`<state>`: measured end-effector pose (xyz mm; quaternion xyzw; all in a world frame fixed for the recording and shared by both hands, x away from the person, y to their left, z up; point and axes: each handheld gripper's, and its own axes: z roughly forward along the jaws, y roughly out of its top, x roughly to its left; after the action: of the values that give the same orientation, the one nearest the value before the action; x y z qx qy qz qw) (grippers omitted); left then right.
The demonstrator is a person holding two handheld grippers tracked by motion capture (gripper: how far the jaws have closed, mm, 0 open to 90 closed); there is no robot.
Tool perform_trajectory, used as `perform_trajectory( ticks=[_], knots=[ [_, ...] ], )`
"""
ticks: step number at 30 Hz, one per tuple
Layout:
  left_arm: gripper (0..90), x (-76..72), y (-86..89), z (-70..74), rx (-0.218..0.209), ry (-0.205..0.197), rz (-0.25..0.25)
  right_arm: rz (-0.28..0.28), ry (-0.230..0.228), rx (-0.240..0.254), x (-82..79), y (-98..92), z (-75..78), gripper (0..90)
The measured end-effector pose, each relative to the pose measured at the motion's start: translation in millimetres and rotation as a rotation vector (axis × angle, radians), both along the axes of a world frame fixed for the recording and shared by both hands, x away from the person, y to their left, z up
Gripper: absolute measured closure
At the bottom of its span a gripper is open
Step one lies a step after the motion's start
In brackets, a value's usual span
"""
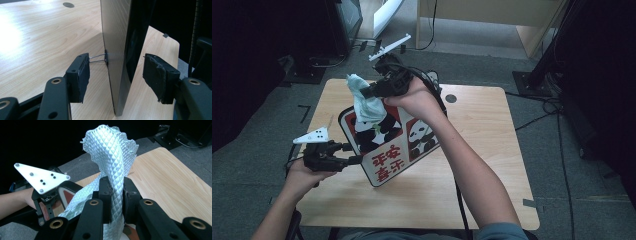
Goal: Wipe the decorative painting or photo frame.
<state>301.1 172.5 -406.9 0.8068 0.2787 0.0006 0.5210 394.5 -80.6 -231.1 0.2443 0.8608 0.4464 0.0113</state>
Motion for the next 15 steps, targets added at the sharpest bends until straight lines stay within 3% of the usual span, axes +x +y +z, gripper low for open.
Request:
perform_trajectory(
  ticks=[15],
  knots=[
    [38.3,2.5,-3.8,-0.5,0.007,-0.008,-0.003,-0.048,0.002,0.007,7.9,-18.5,-1.0,80.5]
  ],
)
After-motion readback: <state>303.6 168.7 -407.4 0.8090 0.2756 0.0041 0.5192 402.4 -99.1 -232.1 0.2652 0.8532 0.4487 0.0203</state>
